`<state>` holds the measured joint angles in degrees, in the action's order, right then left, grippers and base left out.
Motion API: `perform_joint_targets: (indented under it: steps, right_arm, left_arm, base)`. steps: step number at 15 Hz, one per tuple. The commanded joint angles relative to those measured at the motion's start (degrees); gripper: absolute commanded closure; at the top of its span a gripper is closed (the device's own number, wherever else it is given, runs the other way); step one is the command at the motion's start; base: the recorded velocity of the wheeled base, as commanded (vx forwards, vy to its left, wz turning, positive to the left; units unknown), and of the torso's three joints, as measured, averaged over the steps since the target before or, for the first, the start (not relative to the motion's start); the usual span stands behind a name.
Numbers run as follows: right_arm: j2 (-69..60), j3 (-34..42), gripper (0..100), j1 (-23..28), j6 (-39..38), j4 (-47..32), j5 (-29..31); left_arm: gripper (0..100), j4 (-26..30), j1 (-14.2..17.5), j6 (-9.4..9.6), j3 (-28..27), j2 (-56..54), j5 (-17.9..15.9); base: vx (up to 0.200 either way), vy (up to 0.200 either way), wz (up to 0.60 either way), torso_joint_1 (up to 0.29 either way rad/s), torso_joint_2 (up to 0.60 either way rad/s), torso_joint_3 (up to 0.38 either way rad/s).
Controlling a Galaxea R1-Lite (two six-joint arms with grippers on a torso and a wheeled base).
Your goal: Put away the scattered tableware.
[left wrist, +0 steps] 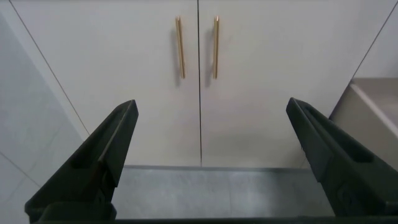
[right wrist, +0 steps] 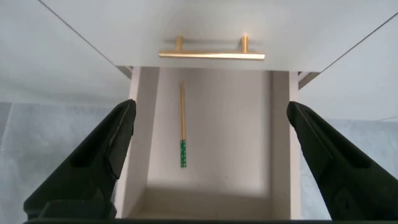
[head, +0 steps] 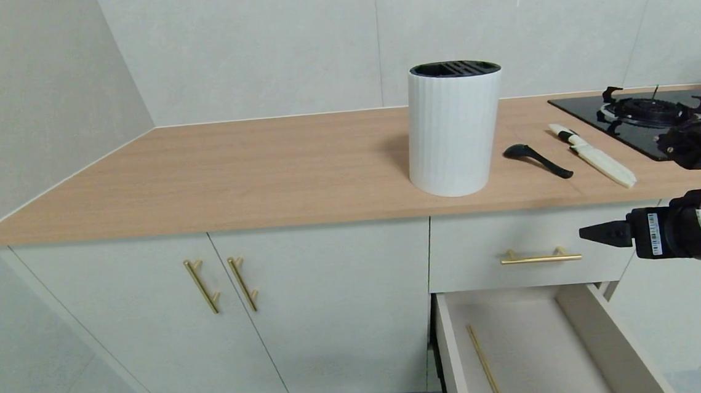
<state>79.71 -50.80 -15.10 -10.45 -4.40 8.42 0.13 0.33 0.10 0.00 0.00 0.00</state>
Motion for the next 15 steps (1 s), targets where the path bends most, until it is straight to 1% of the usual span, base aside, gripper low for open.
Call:
perform_joint_targets:
  steps: [1, 7, 9, 10, 11, 13, 14, 15]
  right_arm:
    - [0.4, 0.0, 0, 0.0, 0.0, 0.0, -0.1]
    - [0.6, 0.0, 0, 0.0, 0.0, 0.1, -0.1]
    - [1.1, -0.1, 0, 0.0, 0.0, 1.1, -0.3]
    - [2.4, -0.2, 0, 0.1, 0.3, 2.8, -0.3]
    - [4.7, -0.3, 0, 1.5, 1.9, 5.3, -0.3]
    - [12.0, -1.9, 0, 5.4, 8.4, 14.6, -0.6]
    - [15.0, -3.1, 0, 6.5, 9.6, 18.4, -0.8]
    - [21.0, -7.3, 0, 8.1, 11.2, 23.1, -1.8]
  left_arm:
    - [0, 0.0, 0.0, -0.01, 0.0, 0.1, 0.0]
    - [0, 0.0, 0.0, -0.01, 0.0, 0.1, 0.0]
    - [0, 0.0, 0.0, 0.08, 0.0, 0.1, 0.0]
    - [0, 0.0, 0.0, -0.01, 0.0, 0.1, 0.0]
    - [0, 0.0, 0.0, -0.01, 0.0, 0.1, 0.0]
    - [0, 0.0, 0.0, -0.01, 0.0, 0.0, 0.0]
    - [0, 0.0, 0.0, -0.01, 0.0, 0.1, 0.0]
    - [0, 0.0, 0.0, -0.01, 0.0, 0.1, 0.0]
  base:
    - [0.000, 0.000, 0.00, 0.193, -0.48, -0.286]
    - [0.000, 0.000, 0.00, 0.207, -0.49, -0.283]
    - [0.000, 0.000, 0.00, 0.129, -0.30, -0.168]
    - [0.000, 0.000, 0.00, 0.066, -0.11, -0.061]
    - [0.000, 0.000, 0.00, 0.027, -0.06, -0.032]
    - [0.000, 0.000, 0.00, 0.000, 0.00, 0.000]
    - [0.000, 0.000, 0.00, 0.000, 0.00, 0.000]
    - [0.000, 0.000, 0.00, 0.000, 0.00, 0.000]
